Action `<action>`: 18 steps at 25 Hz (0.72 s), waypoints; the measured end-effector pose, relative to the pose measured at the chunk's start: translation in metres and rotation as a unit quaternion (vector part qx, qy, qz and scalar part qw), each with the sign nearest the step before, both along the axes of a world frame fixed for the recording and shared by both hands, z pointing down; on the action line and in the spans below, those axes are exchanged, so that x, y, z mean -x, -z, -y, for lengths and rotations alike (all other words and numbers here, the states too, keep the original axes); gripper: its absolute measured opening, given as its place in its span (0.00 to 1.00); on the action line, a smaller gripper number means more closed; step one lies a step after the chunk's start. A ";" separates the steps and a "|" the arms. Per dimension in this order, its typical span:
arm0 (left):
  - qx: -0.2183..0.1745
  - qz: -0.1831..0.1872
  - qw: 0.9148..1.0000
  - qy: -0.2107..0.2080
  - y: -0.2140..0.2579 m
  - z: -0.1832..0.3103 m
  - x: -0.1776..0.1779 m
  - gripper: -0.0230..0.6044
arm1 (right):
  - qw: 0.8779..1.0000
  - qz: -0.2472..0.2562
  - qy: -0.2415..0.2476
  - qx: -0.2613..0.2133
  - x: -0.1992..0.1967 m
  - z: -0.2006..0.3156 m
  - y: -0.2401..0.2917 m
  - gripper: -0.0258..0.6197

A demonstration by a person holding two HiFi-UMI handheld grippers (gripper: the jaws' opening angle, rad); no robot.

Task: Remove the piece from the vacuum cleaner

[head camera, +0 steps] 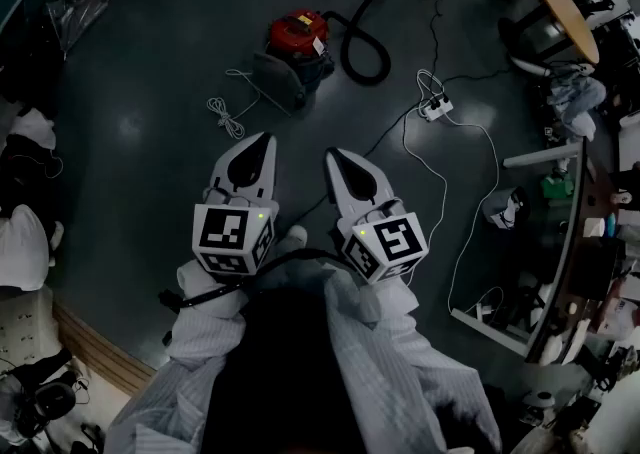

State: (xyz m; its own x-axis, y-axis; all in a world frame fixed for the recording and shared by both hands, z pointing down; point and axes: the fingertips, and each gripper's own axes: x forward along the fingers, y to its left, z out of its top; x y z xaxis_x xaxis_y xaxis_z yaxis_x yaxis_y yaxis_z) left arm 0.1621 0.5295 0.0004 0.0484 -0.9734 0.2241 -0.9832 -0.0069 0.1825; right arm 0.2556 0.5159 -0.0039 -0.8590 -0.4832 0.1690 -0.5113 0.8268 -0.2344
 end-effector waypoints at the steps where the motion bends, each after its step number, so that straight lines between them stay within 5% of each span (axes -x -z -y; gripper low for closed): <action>1: 0.001 0.000 1.000 0.000 0.000 -0.002 -0.001 0.04 | 1.000 0.000 0.001 0.000 -0.001 -0.002 0.000 0.04; 18: 0.013 0.025 1.000 0.004 -0.001 0.004 -0.002 0.04 | 1.000 0.012 -0.003 0.001 -0.001 0.006 0.004 0.04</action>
